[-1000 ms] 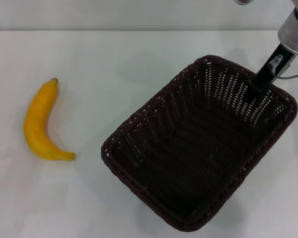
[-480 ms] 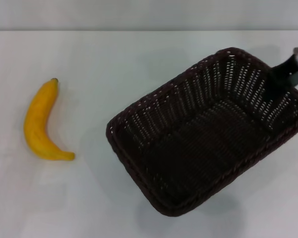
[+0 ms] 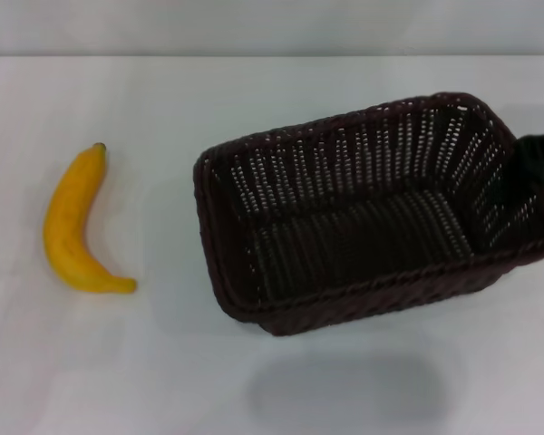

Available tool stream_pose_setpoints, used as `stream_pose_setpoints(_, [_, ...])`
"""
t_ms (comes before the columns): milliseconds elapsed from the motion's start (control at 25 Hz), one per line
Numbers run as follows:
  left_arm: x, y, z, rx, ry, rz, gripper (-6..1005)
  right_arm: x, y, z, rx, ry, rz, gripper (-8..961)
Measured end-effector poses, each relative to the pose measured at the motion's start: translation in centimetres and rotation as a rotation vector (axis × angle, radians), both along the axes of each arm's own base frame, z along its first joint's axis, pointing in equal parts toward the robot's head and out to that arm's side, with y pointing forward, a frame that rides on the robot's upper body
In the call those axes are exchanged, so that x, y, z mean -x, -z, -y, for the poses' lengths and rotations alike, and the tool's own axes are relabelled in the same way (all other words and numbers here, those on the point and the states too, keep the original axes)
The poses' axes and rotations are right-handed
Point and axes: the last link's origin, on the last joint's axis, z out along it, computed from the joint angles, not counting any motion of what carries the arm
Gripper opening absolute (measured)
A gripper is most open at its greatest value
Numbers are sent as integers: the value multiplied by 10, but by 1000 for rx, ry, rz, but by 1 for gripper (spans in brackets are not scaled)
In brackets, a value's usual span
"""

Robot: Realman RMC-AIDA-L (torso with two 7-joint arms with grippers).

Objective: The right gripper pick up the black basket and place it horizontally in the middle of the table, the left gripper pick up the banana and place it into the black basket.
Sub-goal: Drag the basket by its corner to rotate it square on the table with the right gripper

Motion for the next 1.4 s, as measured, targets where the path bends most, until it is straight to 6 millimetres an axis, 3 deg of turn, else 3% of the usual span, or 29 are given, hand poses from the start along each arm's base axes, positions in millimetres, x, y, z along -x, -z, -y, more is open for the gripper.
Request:
stream_pose_setpoints(320, [-2, 0, -18, 24, -14, 8, 853, -8, 7, 11, -58, 22, -90, 139])
stream_pose_setpoints(960, [-6, -6, -26, 9, -7, 2, 852, -6, 9, 38, -203, 53, -63, 140])
stream_pose_setpoints(1400, [-6, -8, -27, 9, -8, -1, 852, -22, 14, 44, -173, 79, -45, 140])
